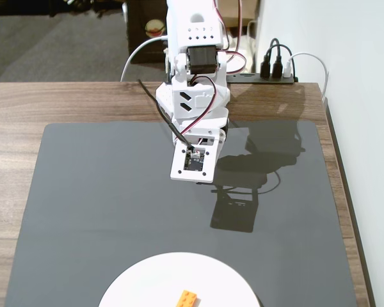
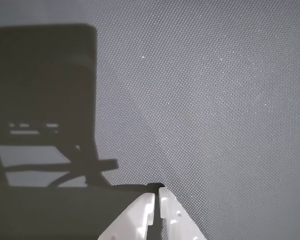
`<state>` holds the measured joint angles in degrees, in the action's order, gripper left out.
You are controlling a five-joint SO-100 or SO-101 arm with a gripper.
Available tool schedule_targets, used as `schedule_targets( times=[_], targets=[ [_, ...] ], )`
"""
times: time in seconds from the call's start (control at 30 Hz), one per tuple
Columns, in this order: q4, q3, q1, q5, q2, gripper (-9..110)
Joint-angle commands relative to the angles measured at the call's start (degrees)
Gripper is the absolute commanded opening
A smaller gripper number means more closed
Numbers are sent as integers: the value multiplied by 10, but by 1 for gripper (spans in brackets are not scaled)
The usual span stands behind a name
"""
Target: Grasp a lego block and put it on the plate.
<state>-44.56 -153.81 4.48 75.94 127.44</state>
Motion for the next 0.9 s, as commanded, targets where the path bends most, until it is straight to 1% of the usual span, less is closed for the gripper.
schedule_targets(
  times=[0.0, 0.87],
  targets=[
    [-11, 35, 8, -5, 12, 1],
    [-3, 31, 13, -7, 6, 1]
  ],
)
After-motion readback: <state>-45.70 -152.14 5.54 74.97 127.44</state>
